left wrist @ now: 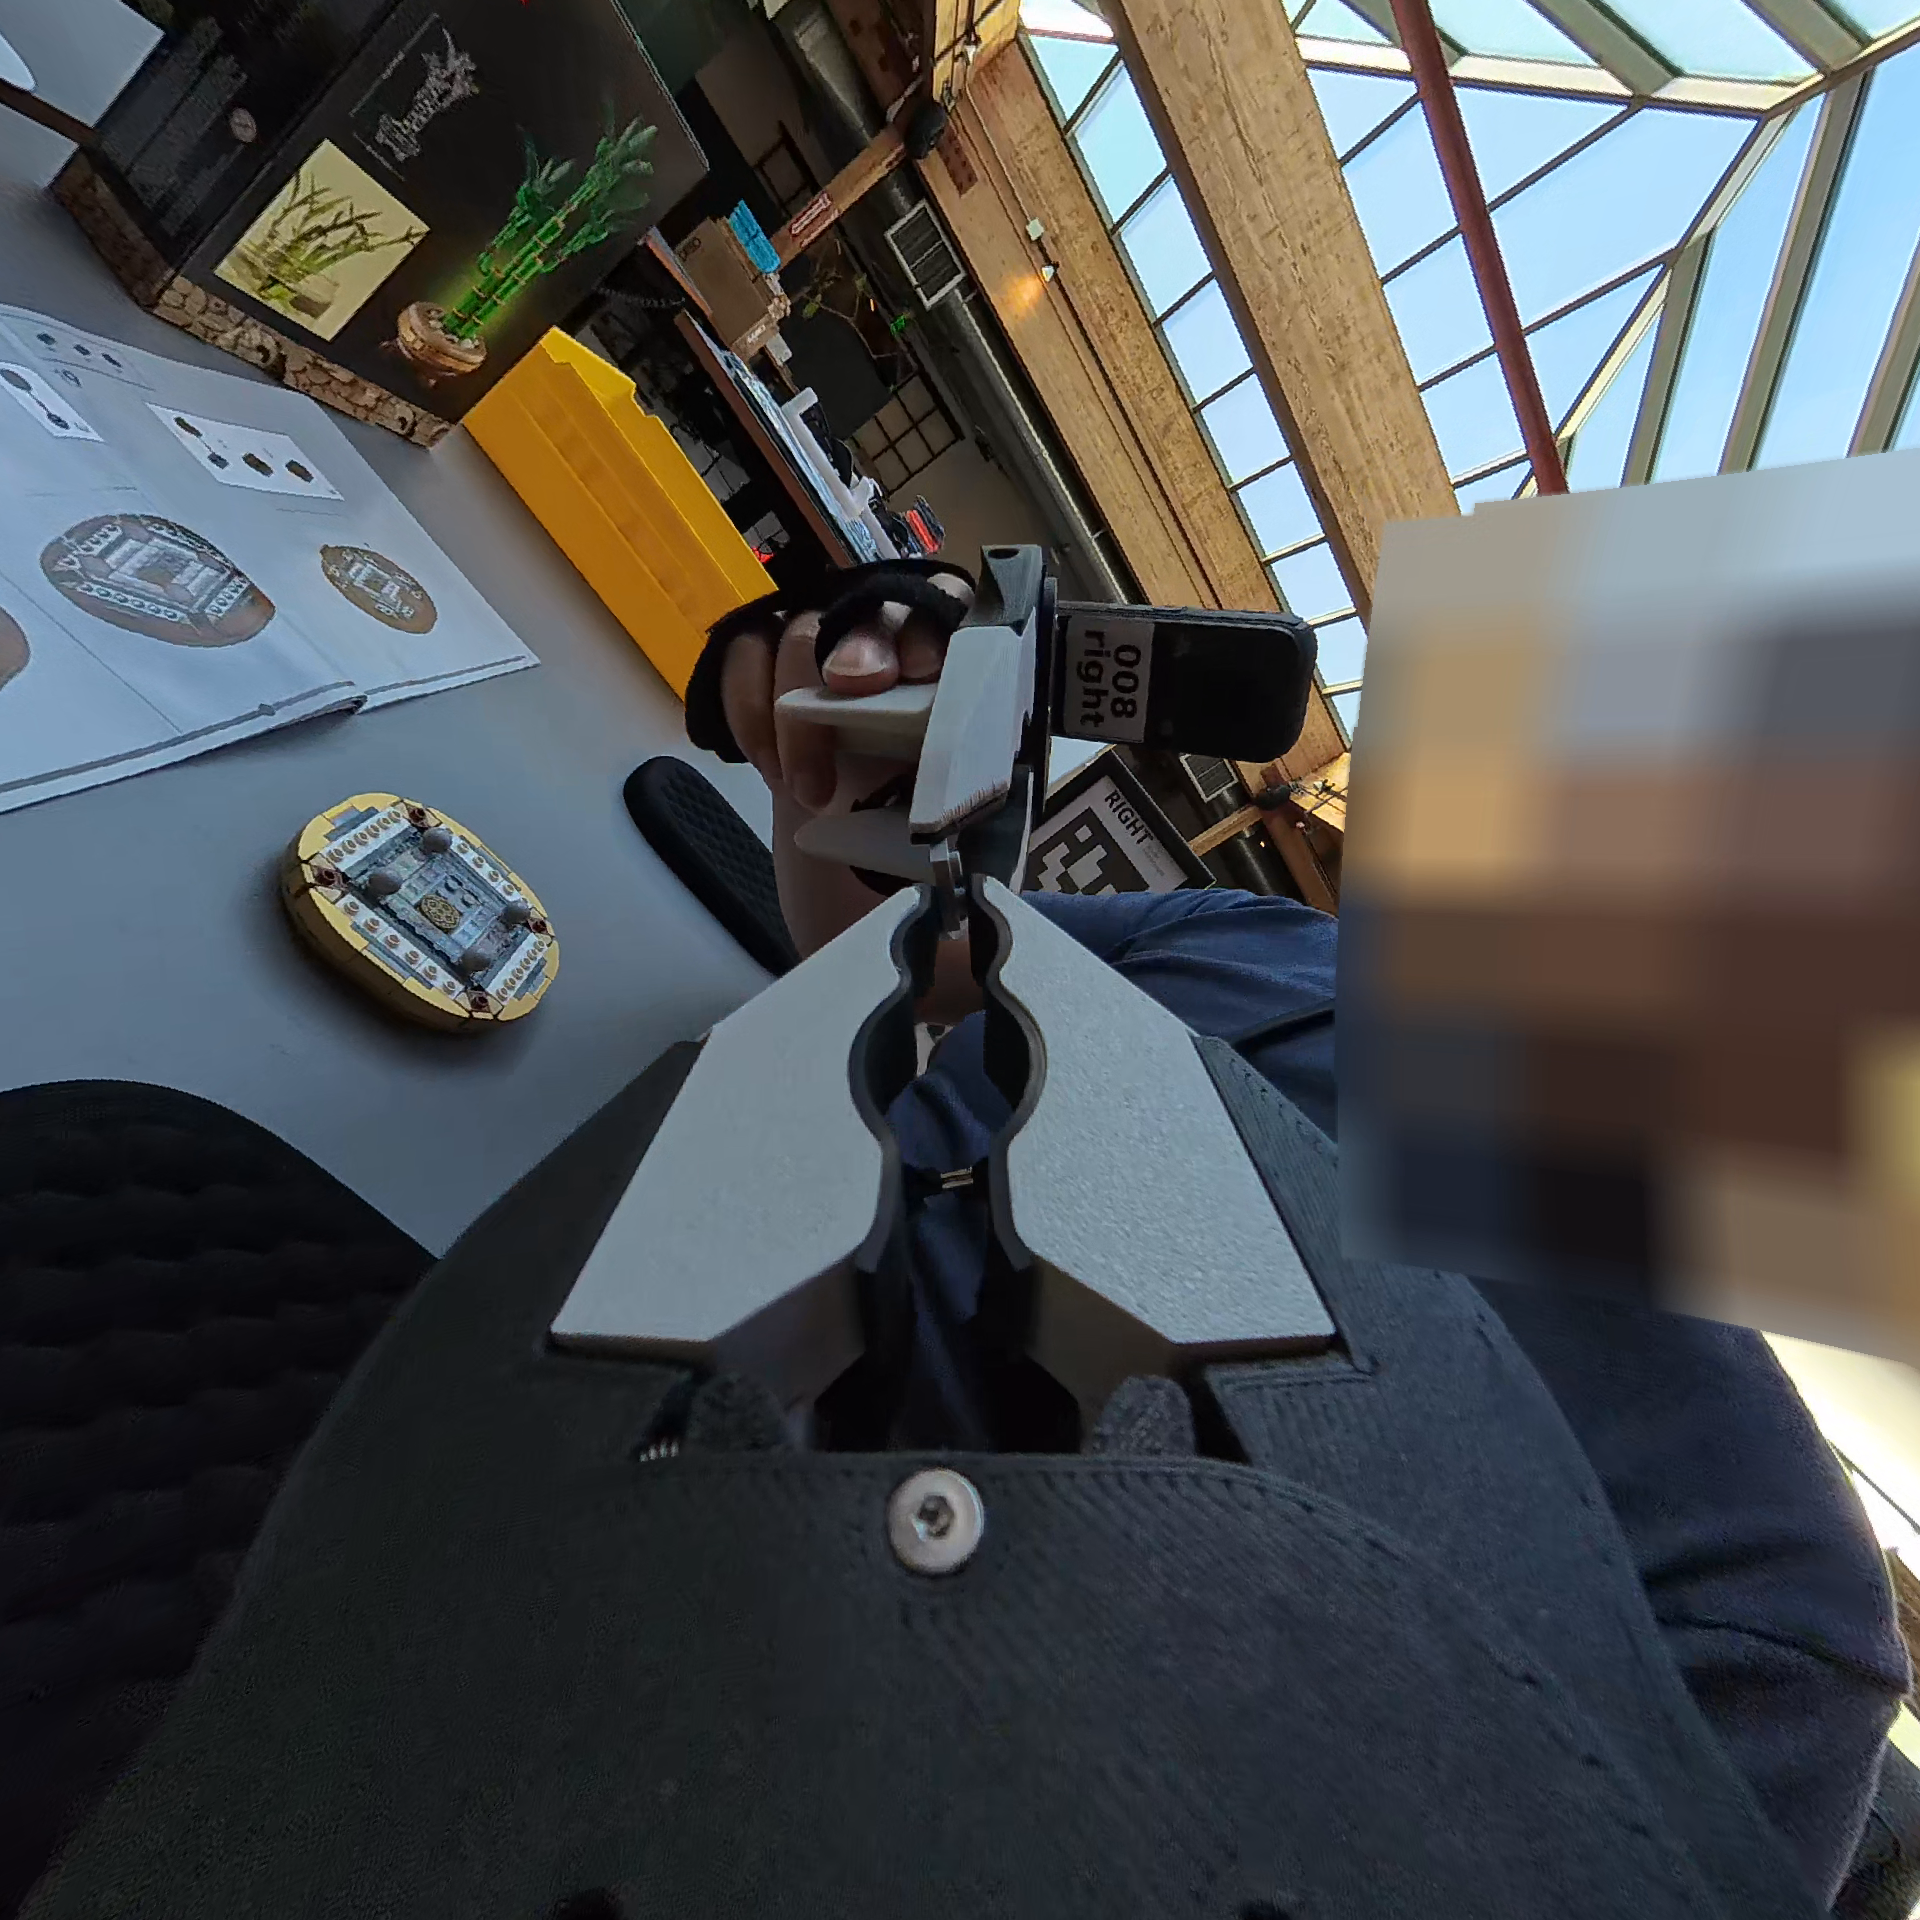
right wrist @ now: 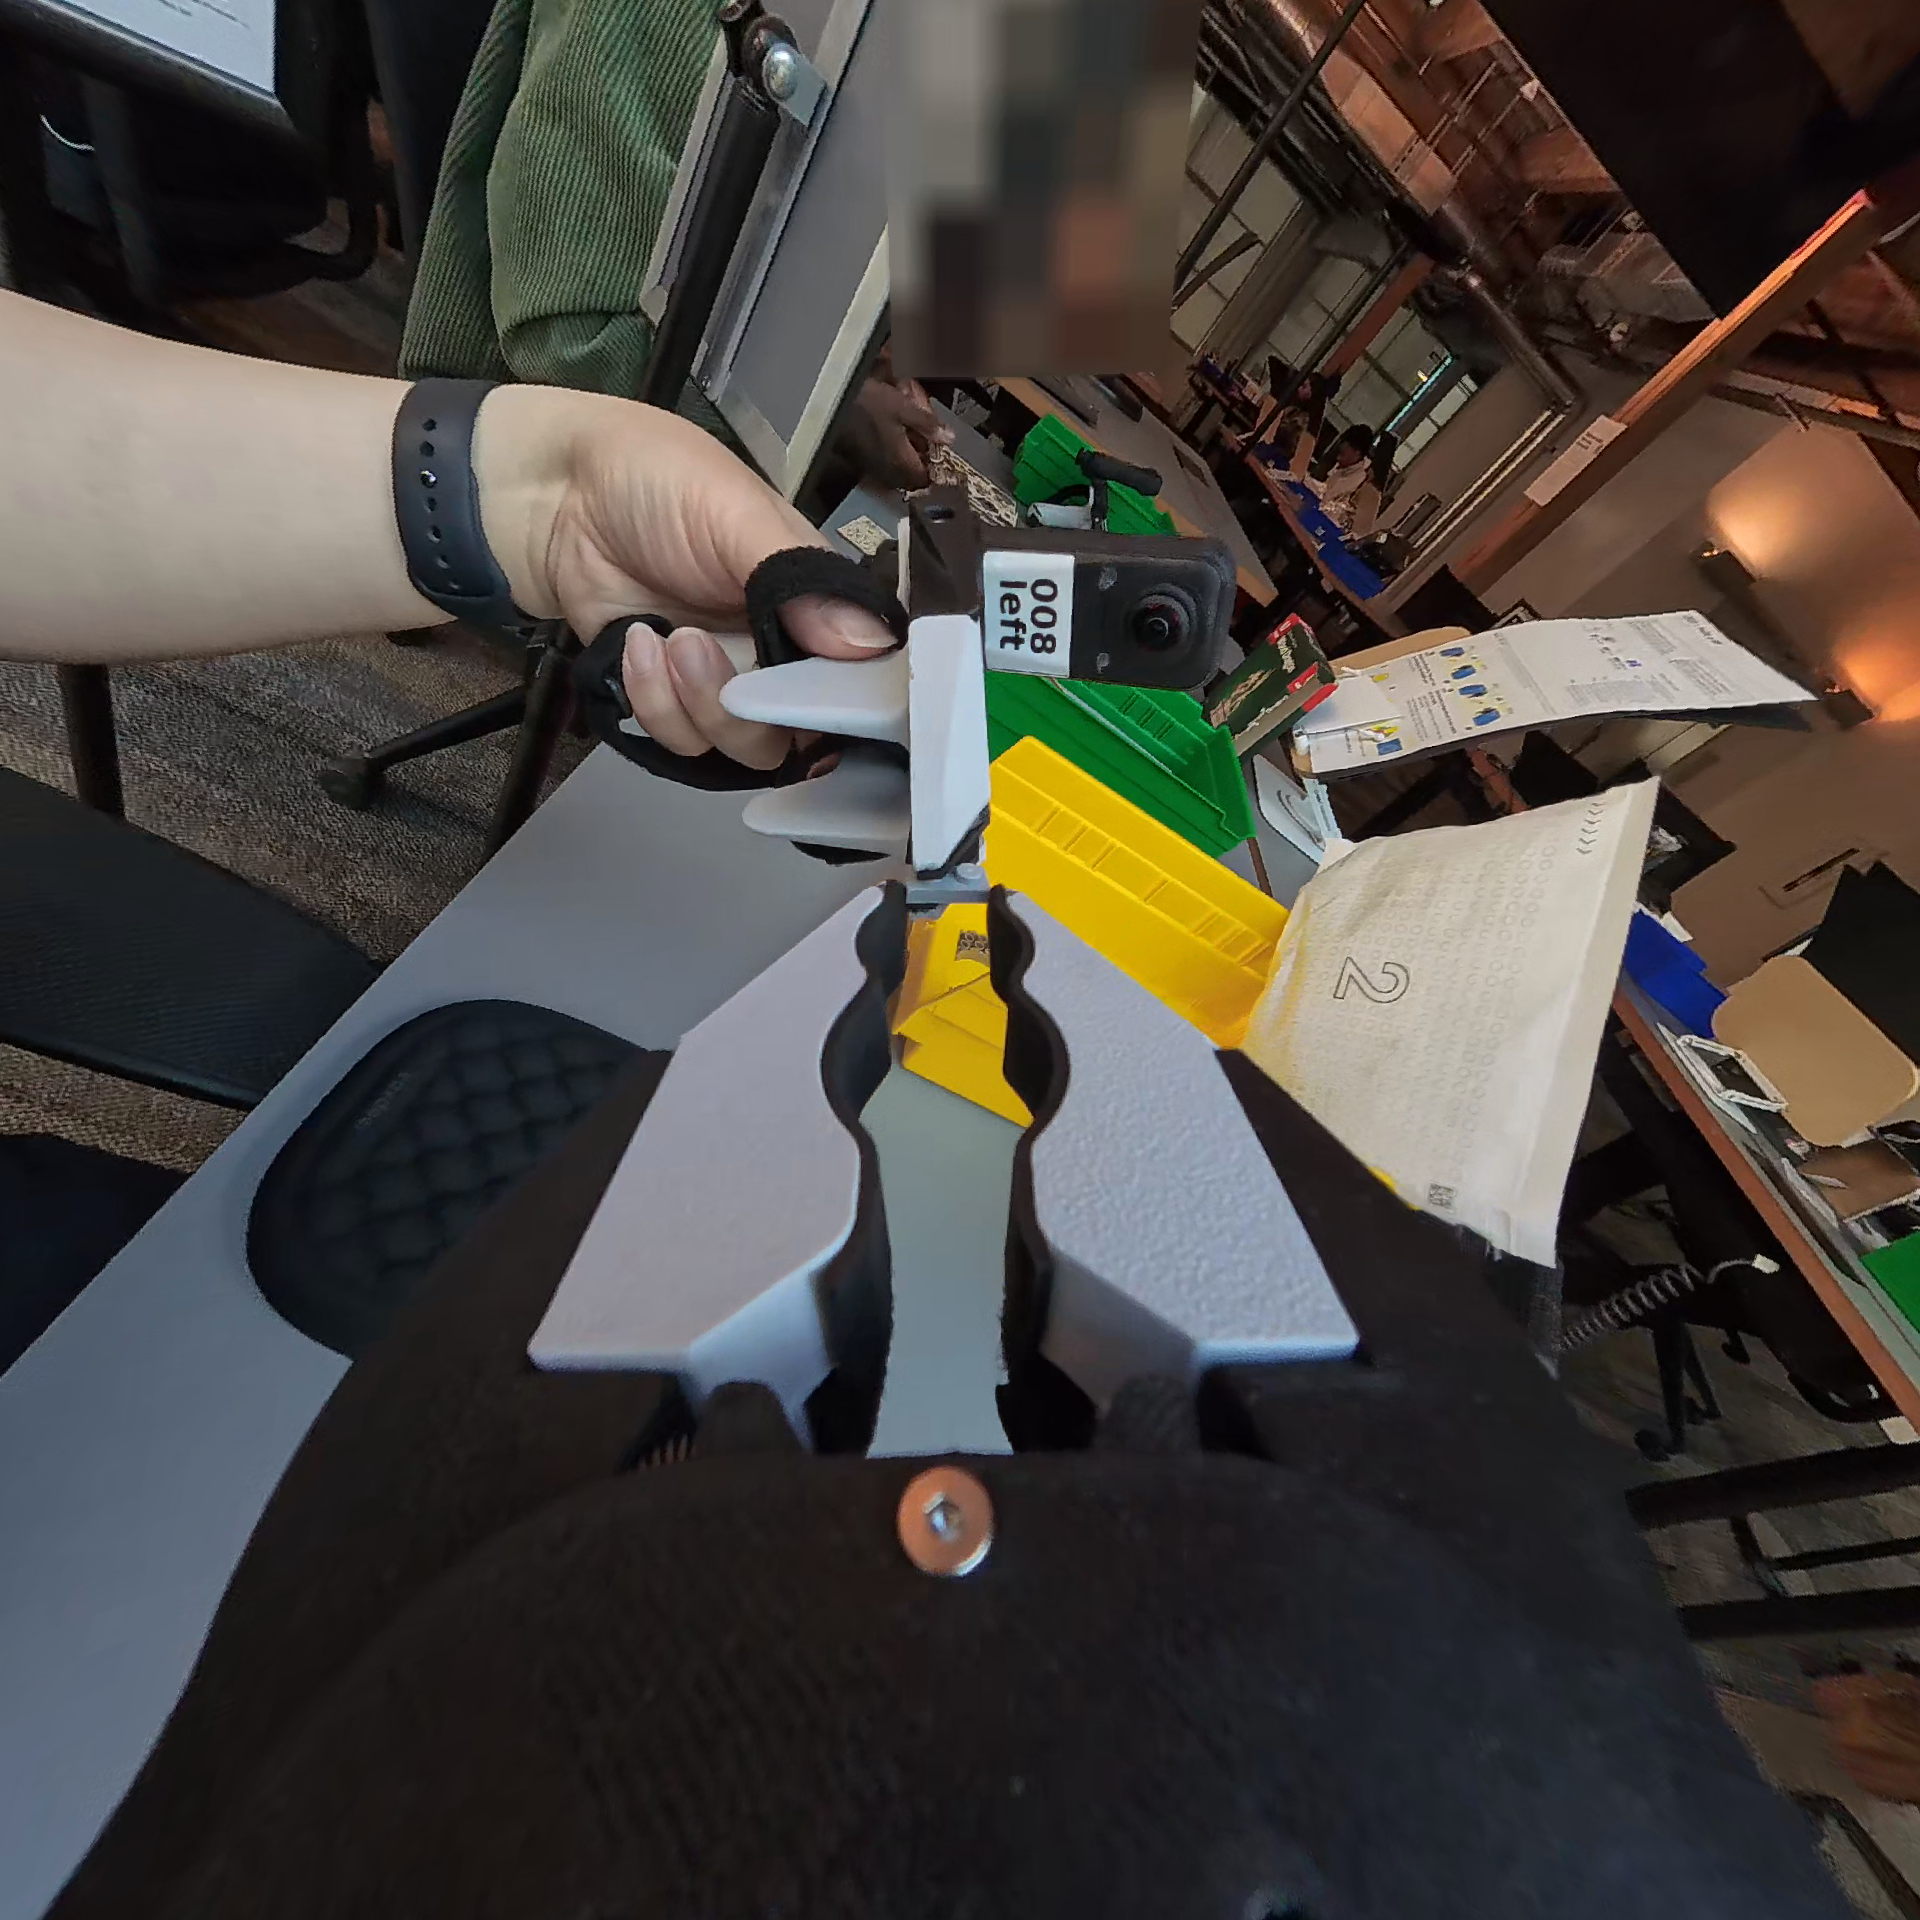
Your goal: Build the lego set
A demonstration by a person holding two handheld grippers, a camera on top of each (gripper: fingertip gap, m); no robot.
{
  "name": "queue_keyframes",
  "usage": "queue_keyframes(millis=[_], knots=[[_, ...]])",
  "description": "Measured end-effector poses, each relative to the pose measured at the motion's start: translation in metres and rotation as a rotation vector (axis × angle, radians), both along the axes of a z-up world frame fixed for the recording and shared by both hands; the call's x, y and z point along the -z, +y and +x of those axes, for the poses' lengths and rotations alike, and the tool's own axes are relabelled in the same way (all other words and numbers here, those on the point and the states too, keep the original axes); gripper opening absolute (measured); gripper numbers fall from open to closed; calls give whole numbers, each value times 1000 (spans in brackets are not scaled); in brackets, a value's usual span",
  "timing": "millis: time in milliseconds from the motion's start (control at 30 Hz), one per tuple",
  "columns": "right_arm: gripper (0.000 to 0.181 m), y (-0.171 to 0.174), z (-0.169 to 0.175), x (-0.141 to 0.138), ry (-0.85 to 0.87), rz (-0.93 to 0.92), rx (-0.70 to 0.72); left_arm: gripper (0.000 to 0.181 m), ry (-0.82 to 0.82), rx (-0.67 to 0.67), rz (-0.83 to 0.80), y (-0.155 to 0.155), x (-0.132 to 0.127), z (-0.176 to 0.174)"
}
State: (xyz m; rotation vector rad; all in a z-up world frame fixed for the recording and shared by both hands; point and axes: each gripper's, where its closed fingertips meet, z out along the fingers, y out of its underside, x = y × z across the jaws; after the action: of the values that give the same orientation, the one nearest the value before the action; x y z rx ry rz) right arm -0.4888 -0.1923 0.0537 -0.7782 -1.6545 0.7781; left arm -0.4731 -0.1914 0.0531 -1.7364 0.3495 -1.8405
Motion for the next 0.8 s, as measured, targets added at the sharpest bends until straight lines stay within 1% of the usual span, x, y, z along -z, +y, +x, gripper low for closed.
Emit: queue_keyframes(millis=[33,67,133,267,367,433,533,600,633,700,800], knots=[[14,-1,2,4,-4,-16,2,3,6,6,-5,0,4,2],[15,-1,4,9,-9,-32,6,4,16,6,-8,0,9,3],[15,-1,9,17,-16,-59,19,13,22,-9,-6,2,14,3],[15,8,25,30,-28,-61,91,17,57,-101,77,10,18,-6],[15,20,50,39,-38,-80,160,23,162,-242,179,18,25,-17],[15,35,75,49,-53,-87,236,26,213,-327,277,17,25,-24],[15,66,127,68,-82,-128,389,27,286,-440,389,13,27,-34],[15,87,167,81,-93,-170,503,25,399,-537,467,15,31,-43],[15,97,187,88,-99,-192,557,25,466,-611,523,16,30,-49],[14,109,224,103,-128,-232,641,25,574,-716,632,13,24,-54],[14,118,269,120,-160,-257,746,33,679,-787,694,9,22,-52]])
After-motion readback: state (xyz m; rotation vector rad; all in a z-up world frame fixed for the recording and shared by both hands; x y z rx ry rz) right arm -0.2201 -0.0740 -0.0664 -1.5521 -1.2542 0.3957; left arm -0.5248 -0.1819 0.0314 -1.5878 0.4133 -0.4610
